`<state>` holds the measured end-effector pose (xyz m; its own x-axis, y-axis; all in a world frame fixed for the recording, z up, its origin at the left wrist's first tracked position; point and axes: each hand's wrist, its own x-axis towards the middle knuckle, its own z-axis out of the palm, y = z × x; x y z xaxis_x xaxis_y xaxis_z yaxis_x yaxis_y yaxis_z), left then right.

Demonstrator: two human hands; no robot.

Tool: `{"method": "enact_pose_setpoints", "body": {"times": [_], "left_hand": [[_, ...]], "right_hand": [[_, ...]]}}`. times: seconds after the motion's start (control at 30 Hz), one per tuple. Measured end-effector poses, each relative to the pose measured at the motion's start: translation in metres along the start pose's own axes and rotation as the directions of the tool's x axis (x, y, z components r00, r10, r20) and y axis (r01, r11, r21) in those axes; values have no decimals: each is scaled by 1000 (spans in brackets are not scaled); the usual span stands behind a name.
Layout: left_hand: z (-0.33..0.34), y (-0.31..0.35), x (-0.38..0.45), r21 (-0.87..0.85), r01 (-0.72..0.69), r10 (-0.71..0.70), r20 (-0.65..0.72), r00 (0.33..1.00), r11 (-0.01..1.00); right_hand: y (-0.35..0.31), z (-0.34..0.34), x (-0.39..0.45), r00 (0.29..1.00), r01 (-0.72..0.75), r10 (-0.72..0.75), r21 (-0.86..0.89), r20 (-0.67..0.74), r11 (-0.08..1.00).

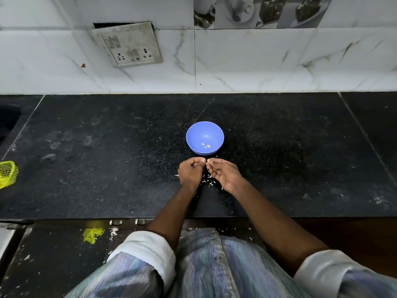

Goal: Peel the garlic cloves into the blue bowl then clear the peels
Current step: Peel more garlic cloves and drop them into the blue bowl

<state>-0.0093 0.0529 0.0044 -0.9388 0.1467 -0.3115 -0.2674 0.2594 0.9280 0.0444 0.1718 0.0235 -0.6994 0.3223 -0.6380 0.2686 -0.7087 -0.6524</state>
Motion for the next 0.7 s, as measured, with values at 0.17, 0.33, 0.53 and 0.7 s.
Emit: {"method": "enact_pose_setpoints", "body": {"times": [0.17, 0.33, 0.53, 0.7], "left_hand": [[-5, 6, -8, 138, -123, 116, 62, 991, 983], [-5, 6, -11, 139, -179, 173, 56, 983, 974], [-5, 9, -17, 102, -174, 167, 70, 983, 979], [-6, 9, -18, 116, -193, 185, 81, 979, 974]], "right_hand": [[3, 1, -2, 997, 60, -63, -67, -42, 996], [5, 2, -4, 996, 83, -87, -106, -33, 991], [9, -5, -6, 982, 185, -189, -213, -1, 959], [10, -9, -5, 972, 228, -235, -254, 2, 940]]}}
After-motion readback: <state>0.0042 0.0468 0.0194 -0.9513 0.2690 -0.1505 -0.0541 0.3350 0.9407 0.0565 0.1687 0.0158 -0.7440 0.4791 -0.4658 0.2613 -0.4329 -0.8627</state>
